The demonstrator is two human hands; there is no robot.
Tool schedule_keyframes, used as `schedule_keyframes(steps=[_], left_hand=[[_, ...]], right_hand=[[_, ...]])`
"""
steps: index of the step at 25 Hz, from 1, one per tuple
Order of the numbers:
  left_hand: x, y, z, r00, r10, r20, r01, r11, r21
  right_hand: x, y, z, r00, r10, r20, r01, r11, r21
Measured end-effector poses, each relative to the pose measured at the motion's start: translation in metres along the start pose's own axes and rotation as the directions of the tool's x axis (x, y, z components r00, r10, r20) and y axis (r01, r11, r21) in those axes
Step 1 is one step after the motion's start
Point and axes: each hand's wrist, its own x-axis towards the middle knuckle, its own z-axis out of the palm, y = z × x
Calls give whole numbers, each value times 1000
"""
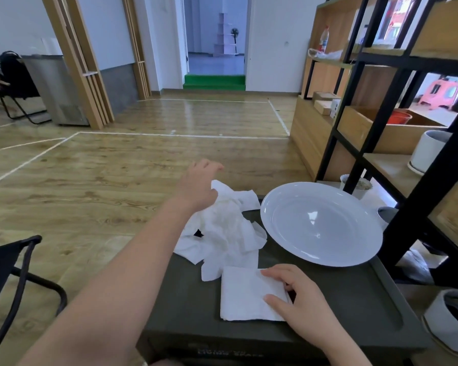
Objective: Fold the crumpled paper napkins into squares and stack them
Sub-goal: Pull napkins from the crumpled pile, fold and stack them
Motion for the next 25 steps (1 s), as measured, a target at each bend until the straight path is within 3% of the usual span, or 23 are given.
schedule_keyframes(steps=[2,4,9,12,15,17,19,22,25], left_hand=[[25,-4,11,985,-28,170,-22,958,285],[36,-1,24,961,-63,268,-63,897,437],[34,3,35,990,-18,140,-69,803,592],[28,8,27,993,80,83,-108,900,421],[4,21,4,985,172,22,-172,985,2],[-22,33,-8,987,162,-8,-158,949,-272],[-48,41,-17,986,161,50,-119,874,-470],[-79,46,-25,956,203,213,-45,817,-575],[-105,47,-10,987,39,156,77,735,-673]], right_hand=[[-2,1,-2,999,2,-43,1,999,55],[-3,3,-5,997,10,-73,-2,994,108],[-5,4,-7,993,-12,-115,29,989,148],[-7,5,-7,988,-32,-150,56,985,161],[-1,-2,-12,969,80,-235,-2,949,315],[8,-16,-19,941,124,-314,-21,950,312],[20,-35,-28,938,102,-332,12,945,326],[33,-60,-42,973,59,-223,13,952,306],[34,-65,-34,995,69,-71,-46,955,292]])
